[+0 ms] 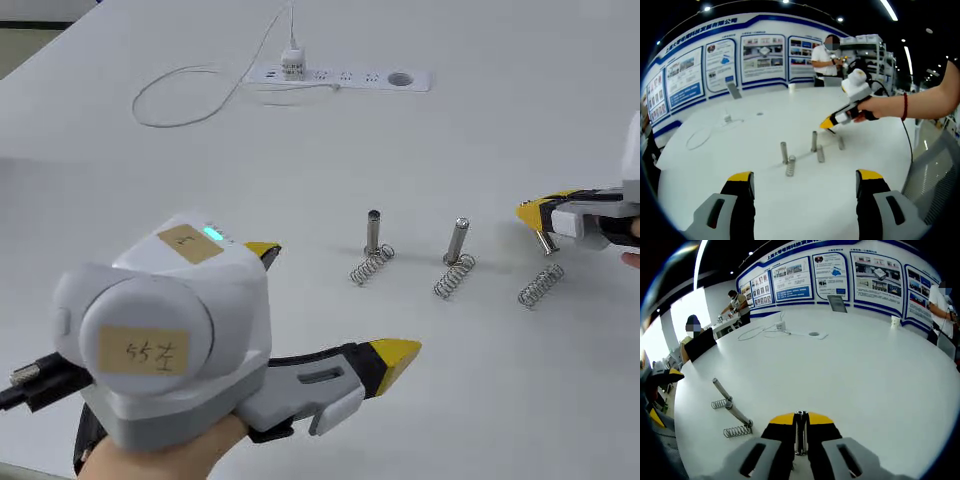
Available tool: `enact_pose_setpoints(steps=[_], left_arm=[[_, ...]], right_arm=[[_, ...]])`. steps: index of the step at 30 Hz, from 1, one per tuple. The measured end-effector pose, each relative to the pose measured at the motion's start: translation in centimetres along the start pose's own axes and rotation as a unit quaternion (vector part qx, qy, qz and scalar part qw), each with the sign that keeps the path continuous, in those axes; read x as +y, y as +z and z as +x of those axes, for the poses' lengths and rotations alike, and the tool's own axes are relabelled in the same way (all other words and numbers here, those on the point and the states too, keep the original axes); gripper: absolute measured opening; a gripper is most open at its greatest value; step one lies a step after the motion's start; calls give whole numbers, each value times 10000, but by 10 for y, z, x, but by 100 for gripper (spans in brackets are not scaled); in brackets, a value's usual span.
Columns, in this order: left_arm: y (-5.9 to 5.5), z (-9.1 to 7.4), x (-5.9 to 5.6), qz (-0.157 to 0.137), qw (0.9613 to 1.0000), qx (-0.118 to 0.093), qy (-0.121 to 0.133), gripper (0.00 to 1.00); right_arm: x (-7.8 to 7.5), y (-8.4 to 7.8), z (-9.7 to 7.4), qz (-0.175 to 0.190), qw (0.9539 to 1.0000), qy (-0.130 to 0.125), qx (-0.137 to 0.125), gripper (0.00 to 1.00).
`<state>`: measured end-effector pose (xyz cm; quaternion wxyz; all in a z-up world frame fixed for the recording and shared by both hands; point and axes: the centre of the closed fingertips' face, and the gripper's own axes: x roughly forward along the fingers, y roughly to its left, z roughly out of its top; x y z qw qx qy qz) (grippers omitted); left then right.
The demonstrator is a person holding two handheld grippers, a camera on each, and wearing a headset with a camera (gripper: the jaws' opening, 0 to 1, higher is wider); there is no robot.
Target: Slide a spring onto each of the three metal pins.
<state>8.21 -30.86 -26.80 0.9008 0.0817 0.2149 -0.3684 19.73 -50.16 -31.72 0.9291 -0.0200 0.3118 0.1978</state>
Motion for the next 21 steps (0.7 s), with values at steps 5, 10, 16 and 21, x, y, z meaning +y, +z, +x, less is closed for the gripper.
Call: enact_pose_setpoints(steps=[5, 10, 16, 21], left_arm=[[1, 0, 0, 18, 10000, -11, 1, 85], [2, 0, 0, 42, 10000, -28, 17, 85], [2, 0, 0, 93, 10000, -26, 19, 84], [3, -1, 0, 95, 9999, -44, 34, 84]], right_arm=[[2, 1, -9, -39, 10000, -45, -51, 9], [5, 0, -16, -38, 9999, -61, -94, 9], [7, -1, -22, -37, 9999, -111, -96, 9], [7, -3, -28, -7, 9998, -158, -90, 9]])
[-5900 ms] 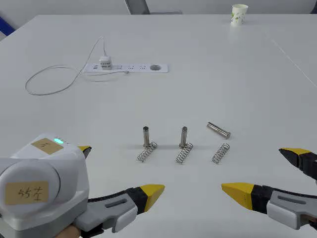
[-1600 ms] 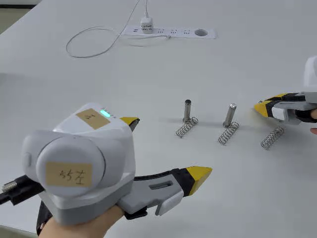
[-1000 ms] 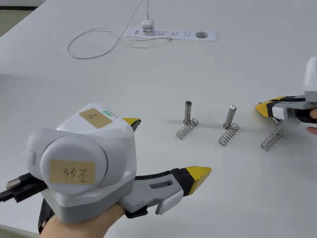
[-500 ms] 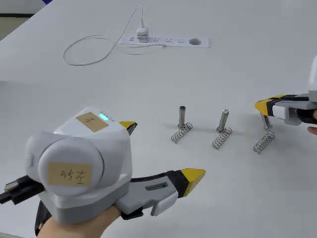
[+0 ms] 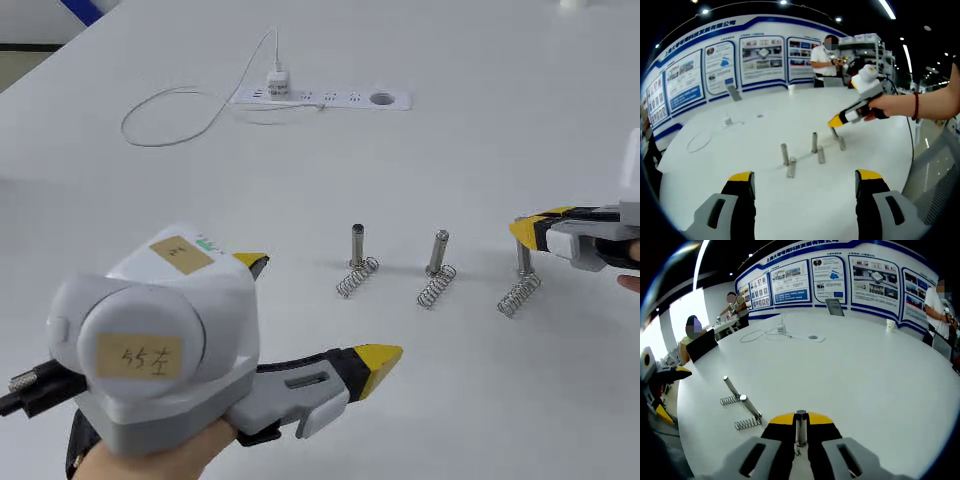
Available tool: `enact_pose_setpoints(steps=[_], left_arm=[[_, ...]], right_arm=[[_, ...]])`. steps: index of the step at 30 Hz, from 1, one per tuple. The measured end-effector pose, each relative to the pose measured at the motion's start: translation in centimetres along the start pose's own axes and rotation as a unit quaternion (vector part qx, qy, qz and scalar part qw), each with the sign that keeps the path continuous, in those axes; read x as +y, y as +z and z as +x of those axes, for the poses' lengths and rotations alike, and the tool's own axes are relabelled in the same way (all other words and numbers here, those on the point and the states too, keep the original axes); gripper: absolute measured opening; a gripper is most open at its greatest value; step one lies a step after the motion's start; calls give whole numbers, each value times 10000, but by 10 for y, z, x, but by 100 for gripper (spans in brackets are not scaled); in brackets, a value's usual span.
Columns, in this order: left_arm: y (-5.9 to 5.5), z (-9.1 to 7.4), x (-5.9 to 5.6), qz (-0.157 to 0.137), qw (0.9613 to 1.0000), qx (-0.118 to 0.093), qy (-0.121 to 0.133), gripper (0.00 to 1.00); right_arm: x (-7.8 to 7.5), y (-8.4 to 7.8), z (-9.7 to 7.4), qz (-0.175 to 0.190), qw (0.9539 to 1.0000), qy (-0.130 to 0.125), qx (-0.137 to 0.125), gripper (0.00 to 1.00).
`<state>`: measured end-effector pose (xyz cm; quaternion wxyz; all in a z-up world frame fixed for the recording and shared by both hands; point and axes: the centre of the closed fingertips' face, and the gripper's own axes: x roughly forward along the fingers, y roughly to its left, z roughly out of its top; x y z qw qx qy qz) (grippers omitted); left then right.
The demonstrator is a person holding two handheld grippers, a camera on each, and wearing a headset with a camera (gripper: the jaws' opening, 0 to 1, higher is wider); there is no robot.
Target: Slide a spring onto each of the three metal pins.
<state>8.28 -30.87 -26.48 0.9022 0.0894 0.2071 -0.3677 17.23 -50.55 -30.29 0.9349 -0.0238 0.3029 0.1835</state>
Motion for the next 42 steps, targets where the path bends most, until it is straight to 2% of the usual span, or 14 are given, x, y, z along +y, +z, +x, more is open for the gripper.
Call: enact_pose_setpoints(steps=[19, 42], left_arm=[[2, 0, 0, 41, 10000, -35, -4, 82], [1, -1, 2, 59, 10000, -29, 68, 79]], right_arm=[[-1, -6, -11, -100, 9999, -103, 60, 9], [3, -16, -17, -18, 9995, -192, 244, 9]])
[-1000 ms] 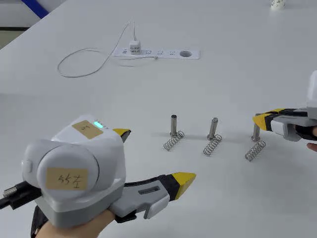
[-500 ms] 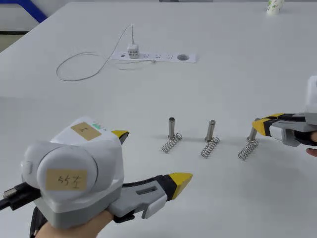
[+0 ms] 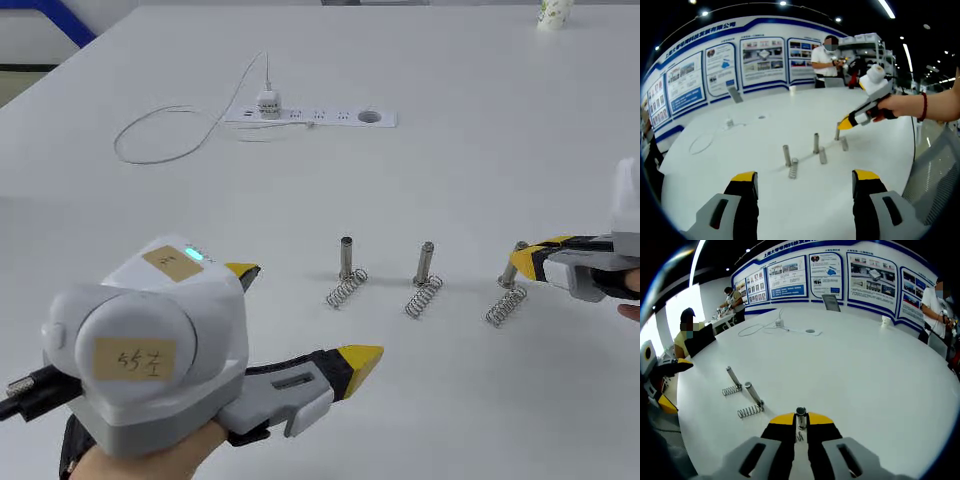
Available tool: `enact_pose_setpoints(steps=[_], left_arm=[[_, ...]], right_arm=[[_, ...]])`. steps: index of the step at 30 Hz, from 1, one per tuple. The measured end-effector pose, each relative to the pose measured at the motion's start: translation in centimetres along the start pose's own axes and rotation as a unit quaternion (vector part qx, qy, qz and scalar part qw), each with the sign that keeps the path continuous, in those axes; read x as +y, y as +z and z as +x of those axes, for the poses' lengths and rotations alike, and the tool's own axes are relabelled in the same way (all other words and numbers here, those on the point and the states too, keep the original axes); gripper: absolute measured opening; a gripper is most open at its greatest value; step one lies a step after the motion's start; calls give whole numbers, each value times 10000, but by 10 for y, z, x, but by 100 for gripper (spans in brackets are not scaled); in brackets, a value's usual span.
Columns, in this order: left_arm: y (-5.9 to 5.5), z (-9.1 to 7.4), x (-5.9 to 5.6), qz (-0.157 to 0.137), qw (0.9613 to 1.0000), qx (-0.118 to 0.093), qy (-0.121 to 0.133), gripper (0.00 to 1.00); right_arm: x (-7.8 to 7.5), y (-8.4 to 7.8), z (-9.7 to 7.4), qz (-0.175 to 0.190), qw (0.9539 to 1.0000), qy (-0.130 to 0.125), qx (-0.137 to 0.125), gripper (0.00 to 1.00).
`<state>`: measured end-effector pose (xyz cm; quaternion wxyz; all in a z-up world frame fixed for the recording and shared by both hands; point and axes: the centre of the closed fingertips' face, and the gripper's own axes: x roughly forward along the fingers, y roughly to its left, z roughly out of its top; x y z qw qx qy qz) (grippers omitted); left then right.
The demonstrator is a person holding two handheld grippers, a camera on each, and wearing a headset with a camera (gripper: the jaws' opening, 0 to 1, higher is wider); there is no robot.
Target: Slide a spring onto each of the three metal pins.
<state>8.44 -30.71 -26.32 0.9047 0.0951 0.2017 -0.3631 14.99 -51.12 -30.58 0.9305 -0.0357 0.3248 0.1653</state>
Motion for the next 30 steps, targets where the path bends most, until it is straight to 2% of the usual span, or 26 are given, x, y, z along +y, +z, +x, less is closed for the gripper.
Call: enact_pose_setpoints(steps=[5, 10, 14, 18, 20, 22, 25, 30], left_arm=[[-1, 0, 0, 11, 10000, 16, 6, 78], [-2, 0, 3, -33, 10000, 34, 60, 77], [-2, 0, 6, -57, 9999, 43, 102, 75], [-5, 1, 7, -85, 9998, 128, 138, 72], [-6, 1, 7, -41, 9998, 154, 147, 68], [-5, 2, 7, -9, 9997, 155, 168, 68], [-9, 2, 10, 0, 9994, 276, 219, 67], [-8, 5, 13, 15, 9993, 311, 214, 65]], right_arm=[[1, 3, -2, -8, 9999, 45, -97, 9], [1, 8, -8, 25, 9997, 12, -231, 18], [5, 17, -18, 65, 9989, 76, -465, 23], [8, 21, -27, -112, 9982, 40, -590, 31], [9, 22, -31, -113, 9980, 62, -612, 33], [9, 24, -36, -69, 9977, 79, -675, 35], [12, 24, -43, -41, 9972, 126, -736, 39], [20, 24, -55, -51, 9954, 294, -906, 44]])
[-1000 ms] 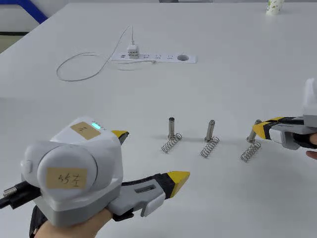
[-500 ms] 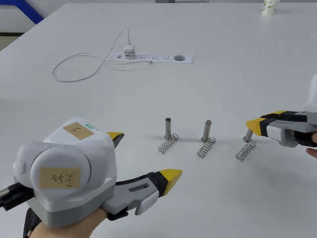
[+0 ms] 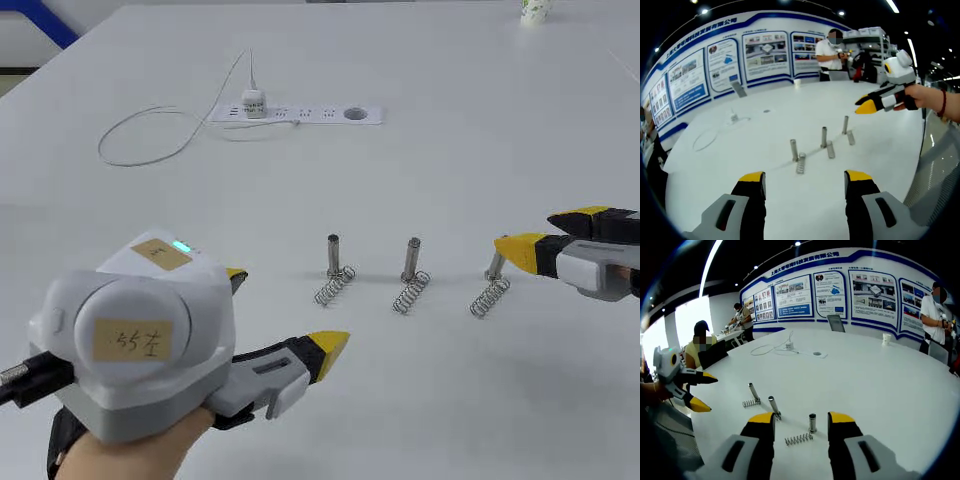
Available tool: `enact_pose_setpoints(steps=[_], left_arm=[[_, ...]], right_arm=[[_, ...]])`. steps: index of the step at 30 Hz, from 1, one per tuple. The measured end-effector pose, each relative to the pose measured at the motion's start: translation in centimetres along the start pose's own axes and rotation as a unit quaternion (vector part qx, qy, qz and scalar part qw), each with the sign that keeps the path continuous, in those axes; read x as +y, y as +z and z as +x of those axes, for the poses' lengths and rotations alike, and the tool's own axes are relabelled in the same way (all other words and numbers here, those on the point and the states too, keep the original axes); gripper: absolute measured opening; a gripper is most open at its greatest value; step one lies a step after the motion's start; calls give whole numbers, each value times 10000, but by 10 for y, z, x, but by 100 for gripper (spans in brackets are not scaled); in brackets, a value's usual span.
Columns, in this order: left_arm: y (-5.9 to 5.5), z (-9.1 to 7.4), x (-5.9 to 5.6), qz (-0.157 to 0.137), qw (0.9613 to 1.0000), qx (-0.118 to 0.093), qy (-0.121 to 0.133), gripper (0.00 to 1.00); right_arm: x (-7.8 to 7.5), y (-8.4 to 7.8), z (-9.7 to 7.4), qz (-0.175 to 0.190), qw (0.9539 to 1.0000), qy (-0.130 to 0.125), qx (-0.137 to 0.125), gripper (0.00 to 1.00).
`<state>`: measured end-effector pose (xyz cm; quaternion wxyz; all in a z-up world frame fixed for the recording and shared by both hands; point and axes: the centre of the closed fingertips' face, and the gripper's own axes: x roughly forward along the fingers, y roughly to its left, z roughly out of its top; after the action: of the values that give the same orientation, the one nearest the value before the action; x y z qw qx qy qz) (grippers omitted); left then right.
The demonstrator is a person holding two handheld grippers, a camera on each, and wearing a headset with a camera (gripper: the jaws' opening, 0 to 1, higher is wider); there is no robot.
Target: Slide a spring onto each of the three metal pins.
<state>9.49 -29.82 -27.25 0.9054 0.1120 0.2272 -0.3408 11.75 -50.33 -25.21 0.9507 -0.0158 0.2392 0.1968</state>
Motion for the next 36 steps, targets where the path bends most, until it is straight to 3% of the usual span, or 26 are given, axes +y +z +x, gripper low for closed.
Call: enact_pose_setpoints(steps=[9, 15, 22, 28, 36], left_arm=[[1, 14, 6, 99, 9998, 149, -41, 58], [-6, 29, 8, 200, 9991, 359, -130, 51], [-13, 46, 9, 257, 9980, 543, -212, 43], [-18, 61, 11, 45, 9978, 615, -253, 36], [-27, 71, 10, 235, 9963, 780, -276, 28]], right_arm=[[16, -3, -12, -94, 9995, 284, -138, 54], [24, -5, -16, -92, 9990, 400, -179, 58], [23, -9, -19, -25, 9991, 361, -202, 58], [19, -14, -24, 4, 9994, 288, -192, 58], [13, -22, -30, 114, 9996, 185, -159, 57]])
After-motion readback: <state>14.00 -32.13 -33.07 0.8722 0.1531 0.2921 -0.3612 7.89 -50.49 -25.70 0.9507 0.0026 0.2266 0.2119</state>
